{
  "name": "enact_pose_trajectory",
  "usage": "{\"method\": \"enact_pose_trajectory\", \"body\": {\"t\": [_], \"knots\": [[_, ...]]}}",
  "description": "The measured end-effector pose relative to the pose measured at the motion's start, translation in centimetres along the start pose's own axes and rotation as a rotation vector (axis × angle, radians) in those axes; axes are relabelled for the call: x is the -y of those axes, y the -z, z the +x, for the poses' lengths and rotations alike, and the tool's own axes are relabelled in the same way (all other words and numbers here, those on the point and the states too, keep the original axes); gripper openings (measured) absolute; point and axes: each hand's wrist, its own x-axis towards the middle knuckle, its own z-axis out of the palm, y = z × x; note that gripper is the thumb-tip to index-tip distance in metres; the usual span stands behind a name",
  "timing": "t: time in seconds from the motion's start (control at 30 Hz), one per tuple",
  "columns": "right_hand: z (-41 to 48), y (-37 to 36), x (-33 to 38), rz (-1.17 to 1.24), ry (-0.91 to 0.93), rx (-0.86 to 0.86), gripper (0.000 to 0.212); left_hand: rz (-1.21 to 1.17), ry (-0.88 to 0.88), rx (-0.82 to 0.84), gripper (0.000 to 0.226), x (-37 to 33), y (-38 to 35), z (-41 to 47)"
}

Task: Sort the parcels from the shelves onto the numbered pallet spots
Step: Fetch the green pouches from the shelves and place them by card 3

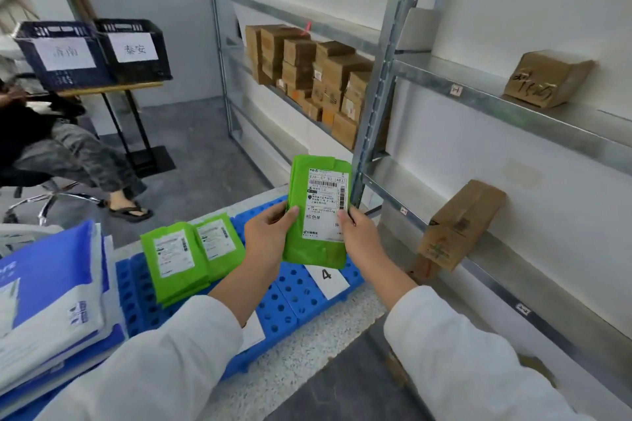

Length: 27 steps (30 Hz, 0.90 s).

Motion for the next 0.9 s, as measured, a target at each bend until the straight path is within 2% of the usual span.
{"method": "enact_pose_trajectory", "body": {"t": [0.33, 0.53, 0.7, 0.9], "knots": [[4.2, -8.8, -1.0, 0.051, -0.091, 0.191, 0.025, 0.037, 0.042, -0.158, 0.023, 1.3, 6.7, 4.5], [8.4, -12.7, -1.6, -0.022, -0.105, 0.319, 0.022, 0.127, 0.087, -0.334, 0.044, 3.0, 9.0, 8.1], [12.2, -15.9, -1.6, -0.047, -0.102, 0.466, 0.026, 0.218, 0.092, -0.482, 0.045, 3.2, 10.2, 11.0], [16.4, -20.1, -3.3, -0.133, -0.152, 0.647, 0.033, 0.328, 0.193, -0.626, 0.046, 5.4, 11.8, 14.5]]}}
